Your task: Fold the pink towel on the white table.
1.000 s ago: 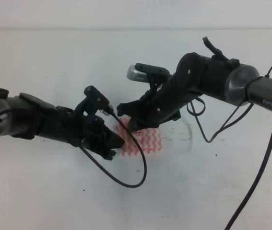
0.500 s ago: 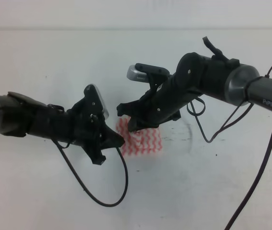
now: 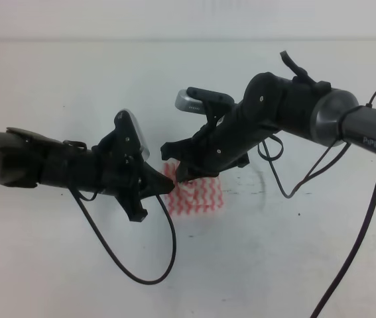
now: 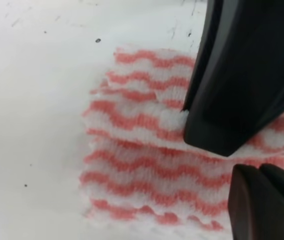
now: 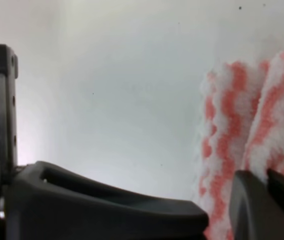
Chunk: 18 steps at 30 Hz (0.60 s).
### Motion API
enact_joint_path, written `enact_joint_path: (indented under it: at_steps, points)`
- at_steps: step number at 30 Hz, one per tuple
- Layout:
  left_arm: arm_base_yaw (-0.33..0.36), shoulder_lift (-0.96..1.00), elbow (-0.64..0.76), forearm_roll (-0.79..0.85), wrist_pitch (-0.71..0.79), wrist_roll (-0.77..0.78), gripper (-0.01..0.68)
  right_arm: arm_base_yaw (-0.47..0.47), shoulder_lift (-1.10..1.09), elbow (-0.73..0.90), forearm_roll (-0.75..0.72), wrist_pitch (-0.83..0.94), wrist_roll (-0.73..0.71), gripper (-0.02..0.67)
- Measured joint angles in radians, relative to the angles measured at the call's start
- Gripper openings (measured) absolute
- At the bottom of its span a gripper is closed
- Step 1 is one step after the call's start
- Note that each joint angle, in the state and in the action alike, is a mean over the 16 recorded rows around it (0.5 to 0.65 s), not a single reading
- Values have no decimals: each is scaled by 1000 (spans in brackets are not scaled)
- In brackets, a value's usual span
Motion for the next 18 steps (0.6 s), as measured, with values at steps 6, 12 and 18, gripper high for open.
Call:
enact_joint_path:
  at_steps: [6,12,18]
  points:
    - [0,0,0,7,-3,-1,-5,0,1,0,13,-2,0,-16]
    - [0,0,0,15,-7,-6,-5,0,1,0,21,-5,0,3]
    - [0,0,0,20,-9,-12,-5,0,1,0,26,-5,1,53]
